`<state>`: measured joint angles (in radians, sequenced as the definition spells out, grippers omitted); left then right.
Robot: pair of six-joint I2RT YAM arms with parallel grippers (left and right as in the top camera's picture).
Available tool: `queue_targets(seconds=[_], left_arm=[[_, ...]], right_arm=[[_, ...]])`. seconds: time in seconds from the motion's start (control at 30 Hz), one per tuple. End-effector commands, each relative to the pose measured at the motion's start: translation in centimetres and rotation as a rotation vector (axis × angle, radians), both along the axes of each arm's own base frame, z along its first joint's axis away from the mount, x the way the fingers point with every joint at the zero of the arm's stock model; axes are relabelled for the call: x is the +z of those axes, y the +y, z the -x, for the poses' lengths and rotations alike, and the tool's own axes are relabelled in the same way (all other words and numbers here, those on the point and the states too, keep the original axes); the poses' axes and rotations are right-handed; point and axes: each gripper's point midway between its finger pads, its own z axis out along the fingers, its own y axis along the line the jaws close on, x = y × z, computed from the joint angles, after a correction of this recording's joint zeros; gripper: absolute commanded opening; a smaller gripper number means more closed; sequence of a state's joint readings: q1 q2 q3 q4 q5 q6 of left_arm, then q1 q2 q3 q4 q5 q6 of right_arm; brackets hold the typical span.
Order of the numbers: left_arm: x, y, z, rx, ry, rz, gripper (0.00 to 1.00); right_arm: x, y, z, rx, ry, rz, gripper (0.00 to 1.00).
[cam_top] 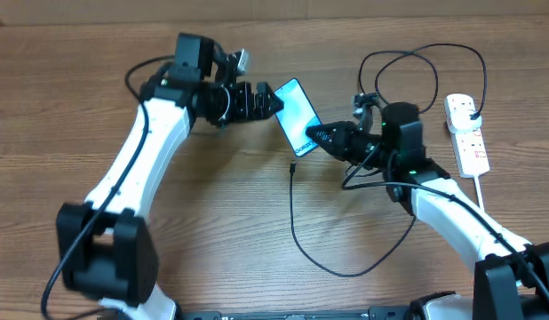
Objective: Plug charger to phone and switch on socket
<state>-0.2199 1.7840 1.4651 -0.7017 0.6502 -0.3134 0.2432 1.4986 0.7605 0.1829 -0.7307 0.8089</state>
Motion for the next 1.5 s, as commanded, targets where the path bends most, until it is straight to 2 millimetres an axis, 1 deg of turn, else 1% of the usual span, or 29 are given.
queue_targets(seconds=[0.0, 0.03, 0.1, 0.2, 0.23, 0.3, 0.4, 0.5, 0.63, 0.67, 0.73, 0.77, 0.87, 0.97, 1.03, 1.1, 1.13, 1.17, 1.27, 1.37, 1.43, 1.47], left_arm=[[0.7, 0.6, 2.8, -0.022, -0.053, 0.033, 0.98], [1.0, 0.4, 3.5, -0.036, -0.082, 0.060, 0.98], [2.5, -0.3, 4.8, -0.077, -0.185, 0.152, 0.98], [4.0, -0.3, 5.7, -0.030, -0.284, 0.240, 1.00], [4.1, -0.2, 5.8, -0.019, -0.301, 0.256, 1.00], [3.5, -0.1, 5.9, 0.033, -0.303, 0.308, 1.00], [2.7, -0.1, 5.4, 0.094, -0.304, 0.373, 1.00], [3.3, -0.1, 4.7, 0.132, -0.326, 0.432, 0.99], [4.3, -0.3, 2.9, 0.182, -0.342, 0.524, 1.00], [4.6, -0.5, 2.4, 0.185, -0.342, 0.572, 0.99], [5.2, -1.0, 2.0, 0.163, -0.348, 0.647, 0.99], [5.2, -1.3, 1.6, 0.163, -0.334, 0.700, 0.99], [3.9, -1.8, 1.0, 0.169, -0.250, 0.806, 1.00], [4.2, -2.1, 1.0, 0.155, -0.251, 0.886, 0.99], [4.3, -2.2, 1.0, 0.144, -0.230, 0.928, 1.00], [4.0, -2.6, 0.9, 0.118, -0.190, 0.935, 0.99], [4.2, -2.8, 1.0, 0.096, -0.187, 0.934, 1.00], [4.5, -3.1, 1.2, 0.066, -0.192, 0.933, 1.00], [5.0, -3.3, 1.3, 0.038, -0.197, 0.933, 1.00], [5.0, -3.3, 1.3, 0.045, -0.176, 0.942, 1.00], [5.7, -3.2, 1.5, 0.035, -0.189, 0.961, 1.00], [6.1, -3.2, 1.6, 0.031, -0.198, 0.973, 0.97]], right_arm=[[3.2, 0.9, 1.4, 0.113, 0.000, -0.110, 0.04], [3.3, 1.1, 1.6, 0.122, 0.020, -0.126, 0.04], [3.4, 1.3, 1.9, 0.128, 0.058, -0.150, 0.04], [4.0, 1.5, 2.2, 0.143, 0.090, -0.191, 0.04], [4.3, 1.5, 2.2, 0.144, 0.082, -0.197, 0.04], [6.0, 1.7, 1.6, 0.146, 0.020, -0.235, 0.04], [8.0, 1.7, 0.9, 0.133, -0.064, -0.269, 0.04], [8.1, 1.4, 0.1, 0.084, -0.076, -0.265, 0.04], [8.1, 1.2, -0.5, 0.051, -0.066, -0.274, 0.04], [8.2, 1.2, -0.5, 0.052, -0.075, -0.276, 0.04], [8.2, 1.2, -0.7, 0.041, -0.080, -0.274, 0.04], [8.2, 1.1, -0.8, 0.033, -0.084, -0.271, 0.04], [8.9, 1.1, -0.9, 0.036, -0.120, -0.279, 0.04], [8.7, 1.1, -1.0, 0.038, -0.139, -0.265, 0.04], [8.4, 1.4, -1.0, 0.048, -0.144, -0.256, 0.04], [7.6, 2.2, -0.8, 0.076, -0.167, -0.231, 0.04], [7.4, 2.5, -0.7, 0.086, -0.176, -0.221, 0.04], [6.5, 3.1, -0.6, 0.105, -0.178, -0.205, 0.04], [5.1, 3.7, -0.8, 0.106, -0.160, -0.186, 0.04], [4.7, 4.2, -0.7, 0.109, -0.192, -0.157, 0.04], [4.5, 4.4, -0.9, 0.091, -0.191, -0.144, 0.04], [4.5, 4.4, -0.9, 0.089, -0.192, -0.143, 0.04]])
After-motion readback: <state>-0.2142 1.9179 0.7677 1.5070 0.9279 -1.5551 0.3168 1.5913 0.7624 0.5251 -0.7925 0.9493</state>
